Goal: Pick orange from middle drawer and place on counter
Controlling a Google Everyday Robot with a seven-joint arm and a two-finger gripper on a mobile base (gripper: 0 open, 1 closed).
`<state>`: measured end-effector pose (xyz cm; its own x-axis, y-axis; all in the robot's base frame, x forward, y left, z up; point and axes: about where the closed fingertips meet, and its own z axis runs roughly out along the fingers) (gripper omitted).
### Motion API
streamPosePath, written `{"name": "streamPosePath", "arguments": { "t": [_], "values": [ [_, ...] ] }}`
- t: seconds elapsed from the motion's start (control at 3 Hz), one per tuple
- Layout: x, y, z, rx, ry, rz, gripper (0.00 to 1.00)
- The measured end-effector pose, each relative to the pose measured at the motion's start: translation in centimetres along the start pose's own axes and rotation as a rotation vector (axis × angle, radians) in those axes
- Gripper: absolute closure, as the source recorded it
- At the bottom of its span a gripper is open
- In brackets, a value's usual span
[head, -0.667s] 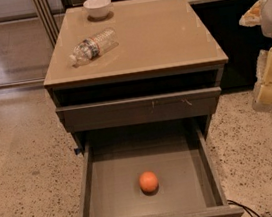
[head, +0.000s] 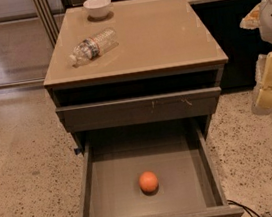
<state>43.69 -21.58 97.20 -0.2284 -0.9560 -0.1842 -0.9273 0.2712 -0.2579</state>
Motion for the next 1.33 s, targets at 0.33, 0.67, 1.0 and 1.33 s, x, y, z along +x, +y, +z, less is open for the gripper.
{"name": "streamPosePath", "arguments": {
  "t": [0.33,0.67,1.0,1.33],
  "values": [
    [1.2,1.2,3.2,-0.022,0.02,0.021,0.0],
    [2.9,2.9,7.9,-0.076,0.012,0.068,0.0],
    [4.4,4.1,12.1,-0.126,-0.019,0.138,0.0],
    [4.5,5.4,16.0,-0.18,-0.101,0.216,0.0]
  ]
}}
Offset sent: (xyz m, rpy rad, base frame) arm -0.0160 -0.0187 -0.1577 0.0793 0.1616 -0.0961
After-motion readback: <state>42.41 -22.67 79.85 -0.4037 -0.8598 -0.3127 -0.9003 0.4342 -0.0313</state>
